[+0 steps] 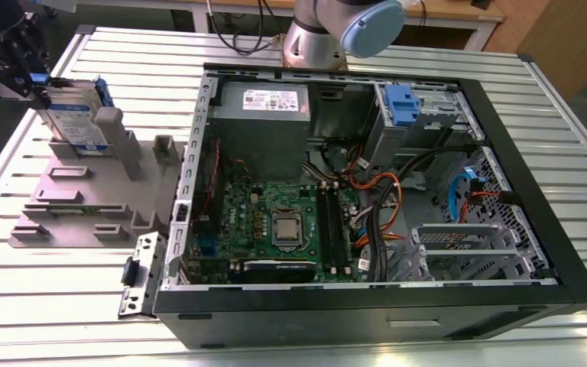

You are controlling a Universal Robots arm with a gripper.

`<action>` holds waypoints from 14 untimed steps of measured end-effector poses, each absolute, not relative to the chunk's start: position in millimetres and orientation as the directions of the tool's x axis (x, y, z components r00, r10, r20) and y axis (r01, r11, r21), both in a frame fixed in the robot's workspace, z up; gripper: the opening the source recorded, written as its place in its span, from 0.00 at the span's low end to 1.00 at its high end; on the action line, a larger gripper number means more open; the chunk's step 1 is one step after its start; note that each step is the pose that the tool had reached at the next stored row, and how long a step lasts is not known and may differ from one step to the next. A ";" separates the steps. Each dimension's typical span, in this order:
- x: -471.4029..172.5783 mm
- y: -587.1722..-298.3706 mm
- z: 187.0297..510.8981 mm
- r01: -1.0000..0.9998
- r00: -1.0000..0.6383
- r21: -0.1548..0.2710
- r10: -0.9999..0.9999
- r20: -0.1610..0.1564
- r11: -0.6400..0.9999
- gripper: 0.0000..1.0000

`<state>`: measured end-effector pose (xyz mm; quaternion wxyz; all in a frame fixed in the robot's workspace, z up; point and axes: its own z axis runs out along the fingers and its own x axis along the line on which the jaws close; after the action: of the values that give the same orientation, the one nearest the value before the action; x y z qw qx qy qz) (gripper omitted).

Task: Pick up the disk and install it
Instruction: 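Pick up the disk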

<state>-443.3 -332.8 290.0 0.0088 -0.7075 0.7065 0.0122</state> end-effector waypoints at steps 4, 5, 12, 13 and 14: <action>-443.4 -332.8 290.0 -1.000 0.001 0.005 -1.000 -0.030 -0.001 0.44; -443.3 -332.8 290.0 -1.000 0.001 0.005 -1.000 -0.030 -0.001 0.44; -443.3 -332.8 289.9 -1.000 0.001 0.005 -1.000 -0.030 -0.001 0.37; -443.3 -332.8 289.9 -1.000 0.001 0.005 -1.000 -0.030 -0.001 0.37; -443.3 -332.8 289.9 -1.000 0.001 0.005 -1.000 -0.030 -0.001 0.37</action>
<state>-443.3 -332.8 289.9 0.0088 -0.7075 0.7065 0.0122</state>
